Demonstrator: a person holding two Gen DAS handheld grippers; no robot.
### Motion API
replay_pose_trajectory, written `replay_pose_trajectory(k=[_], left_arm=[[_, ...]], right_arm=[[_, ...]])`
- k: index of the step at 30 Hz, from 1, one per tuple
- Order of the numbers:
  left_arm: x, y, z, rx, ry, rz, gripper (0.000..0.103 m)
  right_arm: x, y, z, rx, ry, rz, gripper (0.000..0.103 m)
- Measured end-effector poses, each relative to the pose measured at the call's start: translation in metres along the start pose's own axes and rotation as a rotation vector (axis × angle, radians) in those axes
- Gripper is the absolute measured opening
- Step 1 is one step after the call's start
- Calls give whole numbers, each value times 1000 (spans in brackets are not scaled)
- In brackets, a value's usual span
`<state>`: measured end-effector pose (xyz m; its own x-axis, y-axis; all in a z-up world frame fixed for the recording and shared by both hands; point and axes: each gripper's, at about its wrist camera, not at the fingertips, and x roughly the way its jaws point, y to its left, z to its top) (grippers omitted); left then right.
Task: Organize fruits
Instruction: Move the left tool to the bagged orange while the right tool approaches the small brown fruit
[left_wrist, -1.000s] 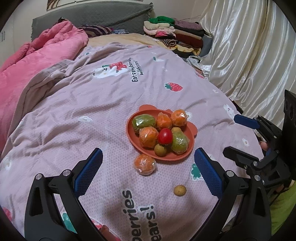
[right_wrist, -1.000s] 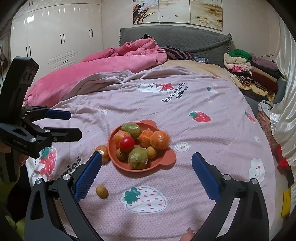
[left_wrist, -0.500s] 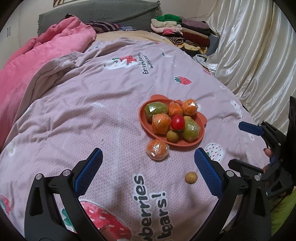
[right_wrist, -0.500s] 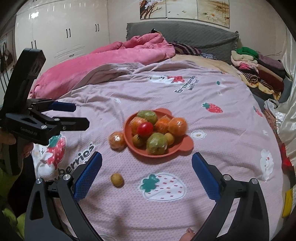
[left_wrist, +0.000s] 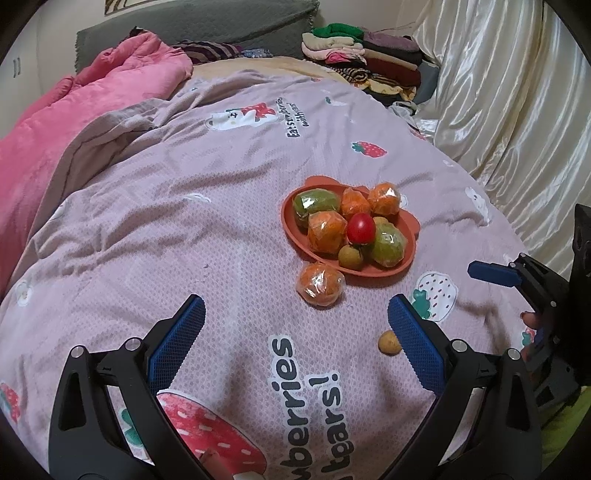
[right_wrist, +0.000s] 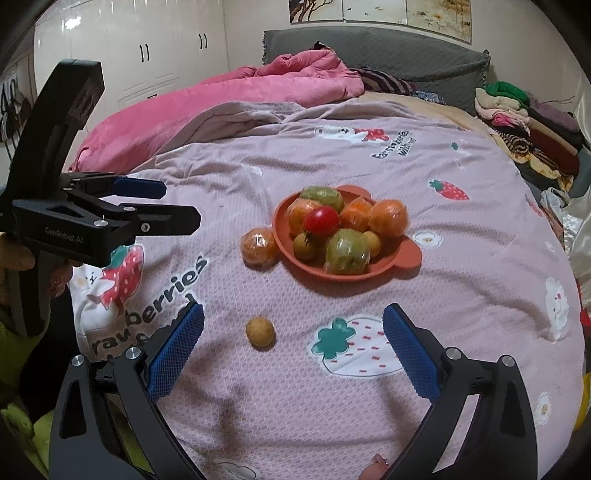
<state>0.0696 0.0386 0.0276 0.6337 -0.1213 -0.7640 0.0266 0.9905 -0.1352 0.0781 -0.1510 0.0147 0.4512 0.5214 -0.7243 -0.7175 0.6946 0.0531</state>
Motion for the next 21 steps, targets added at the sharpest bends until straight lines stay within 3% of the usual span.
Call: replay_pose_trajectory(k=[12, 18, 21], left_arm=[[15, 0, -9, 2, 35, -10, 93], [27, 6, -16, -9, 61, -12, 93], [32, 7, -16, -9, 70, -15, 93]], right_arm=[[18, 1, -11, 4, 45, 39, 96], [35, 9, -16, -13, 87, 76, 74], [44, 14, -19, -26, 106, 97, 53]])
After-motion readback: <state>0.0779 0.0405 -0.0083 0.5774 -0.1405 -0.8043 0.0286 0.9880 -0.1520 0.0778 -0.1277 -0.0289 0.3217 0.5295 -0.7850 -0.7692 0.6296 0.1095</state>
